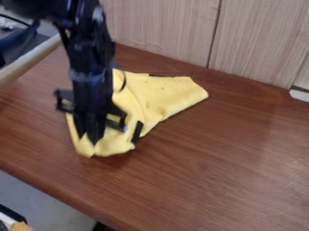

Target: Fold the yellow cloth from bottom to top

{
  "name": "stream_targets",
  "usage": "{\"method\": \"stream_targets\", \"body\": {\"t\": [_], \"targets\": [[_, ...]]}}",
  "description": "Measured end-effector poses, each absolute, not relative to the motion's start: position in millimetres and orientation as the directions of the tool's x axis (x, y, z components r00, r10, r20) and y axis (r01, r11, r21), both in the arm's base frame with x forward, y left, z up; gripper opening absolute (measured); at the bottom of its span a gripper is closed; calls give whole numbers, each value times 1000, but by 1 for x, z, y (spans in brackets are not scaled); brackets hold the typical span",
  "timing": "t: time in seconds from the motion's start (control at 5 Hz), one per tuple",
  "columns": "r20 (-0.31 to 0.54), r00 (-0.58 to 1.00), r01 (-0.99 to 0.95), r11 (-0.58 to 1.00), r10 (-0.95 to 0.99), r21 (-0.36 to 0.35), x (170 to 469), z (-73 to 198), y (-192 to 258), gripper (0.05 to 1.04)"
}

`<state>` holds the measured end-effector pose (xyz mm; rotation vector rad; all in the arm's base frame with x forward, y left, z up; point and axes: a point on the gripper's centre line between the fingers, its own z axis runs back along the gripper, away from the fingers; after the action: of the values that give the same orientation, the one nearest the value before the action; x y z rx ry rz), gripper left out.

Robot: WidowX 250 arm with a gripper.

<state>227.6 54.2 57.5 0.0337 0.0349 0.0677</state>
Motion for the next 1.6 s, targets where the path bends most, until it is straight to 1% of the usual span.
{"method": "stream_targets", "body": {"t": [0.2,0.4,0.6,0.8,1.0,1.2,1.4,1.6], "targets": [[4,998,-57,998,57,-14,261,80,48,67],[-5,1000,-20,999,20,-24,304,86,30,67],[-12,1000,-2,1000,2,-25,338,85,19,67],[-50,999,12,1000,-13,-22,369,67,5,67],[-80,996,31,999,-31,4,390,45,-3,67],[-108,994,39,999,-36,19,397,22,-2,67],[-104,994,39,998,-35,46,395,14,-2,67],[-87,995,51,996,-45,67,388,12,-2,81]]}}
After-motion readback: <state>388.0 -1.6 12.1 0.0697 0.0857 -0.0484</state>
